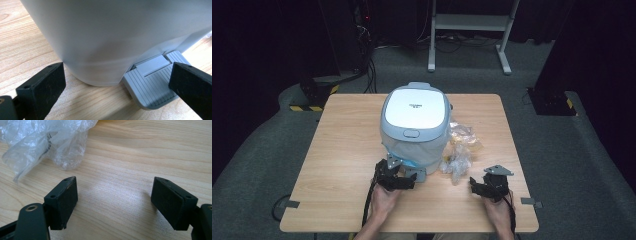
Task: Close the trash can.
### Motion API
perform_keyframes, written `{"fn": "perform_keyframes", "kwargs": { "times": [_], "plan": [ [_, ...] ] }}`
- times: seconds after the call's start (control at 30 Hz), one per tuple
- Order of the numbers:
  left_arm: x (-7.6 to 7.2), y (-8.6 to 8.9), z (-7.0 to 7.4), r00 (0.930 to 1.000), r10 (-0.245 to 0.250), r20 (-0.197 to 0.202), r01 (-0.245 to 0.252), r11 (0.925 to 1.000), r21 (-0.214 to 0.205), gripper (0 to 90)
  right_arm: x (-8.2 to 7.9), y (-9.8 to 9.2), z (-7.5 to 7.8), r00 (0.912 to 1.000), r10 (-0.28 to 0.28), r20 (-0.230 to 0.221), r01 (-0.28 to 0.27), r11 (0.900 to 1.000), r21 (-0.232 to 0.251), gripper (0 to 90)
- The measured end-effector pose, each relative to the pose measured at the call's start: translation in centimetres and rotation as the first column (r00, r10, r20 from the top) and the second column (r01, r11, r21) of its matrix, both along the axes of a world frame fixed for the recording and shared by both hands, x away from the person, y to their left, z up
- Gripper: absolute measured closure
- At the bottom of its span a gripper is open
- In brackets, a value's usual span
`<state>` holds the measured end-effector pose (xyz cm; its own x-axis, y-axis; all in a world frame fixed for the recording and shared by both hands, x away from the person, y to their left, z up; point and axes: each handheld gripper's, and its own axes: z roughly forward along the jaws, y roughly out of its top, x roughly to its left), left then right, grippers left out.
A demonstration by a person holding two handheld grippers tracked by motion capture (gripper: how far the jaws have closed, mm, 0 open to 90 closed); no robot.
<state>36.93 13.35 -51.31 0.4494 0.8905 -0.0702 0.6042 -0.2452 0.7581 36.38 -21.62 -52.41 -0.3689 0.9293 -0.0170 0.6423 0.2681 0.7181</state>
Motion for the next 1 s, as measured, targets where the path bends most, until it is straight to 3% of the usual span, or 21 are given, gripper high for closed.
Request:
{"fn": "perform_keyframes", "kwargs": {
  "times": [1.0],
  "plan": [
    [-0.20, 0.03, -0.30, 0.9997, 0.006, 0.025, -0.006, 1.0000, 0.002, 0.9, 0.08, 0.01, 0.01, 1.0000, 0.005, -0.003, -0.005, 1.0000, 0.001, 21.2]
  ]
}}
